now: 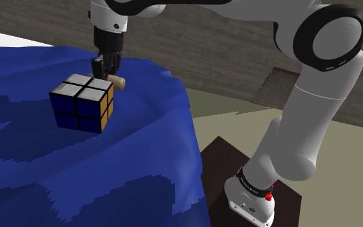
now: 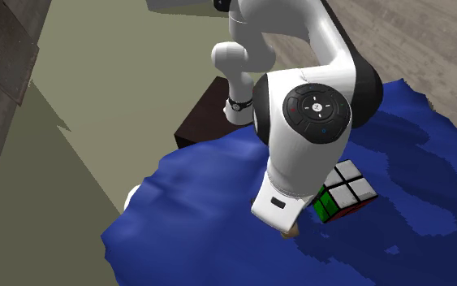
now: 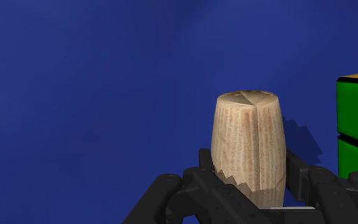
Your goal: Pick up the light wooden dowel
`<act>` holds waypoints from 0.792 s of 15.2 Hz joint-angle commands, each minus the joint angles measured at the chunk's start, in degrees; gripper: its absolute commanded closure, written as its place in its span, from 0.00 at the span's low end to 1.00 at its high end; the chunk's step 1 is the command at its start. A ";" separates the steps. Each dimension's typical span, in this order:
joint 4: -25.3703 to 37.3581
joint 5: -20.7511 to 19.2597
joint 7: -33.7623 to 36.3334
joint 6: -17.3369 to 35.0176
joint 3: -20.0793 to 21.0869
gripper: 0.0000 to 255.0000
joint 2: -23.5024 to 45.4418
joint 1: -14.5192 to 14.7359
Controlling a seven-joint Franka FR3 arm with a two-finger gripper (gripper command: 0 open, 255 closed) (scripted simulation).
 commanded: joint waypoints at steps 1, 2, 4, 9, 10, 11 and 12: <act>1.44 -0.02 0.17 -1.49 0.03 1.00 -0.05 0.04; 2.16 -0.02 0.22 -2.25 0.03 1.00 -0.09 0.04; 3.66 -0.04 0.33 -3.77 0.05 1.00 -0.12 0.06; 7.73 -0.11 0.64 -7.67 0.08 1.00 0.05 0.11; 8.61 -0.14 0.71 -8.46 0.08 1.00 0.13 0.13; 9.51 -0.16 0.78 -9.27 0.09 1.00 0.22 0.15; 9.64 -0.16 0.79 -9.39 0.09 1.00 0.23 0.15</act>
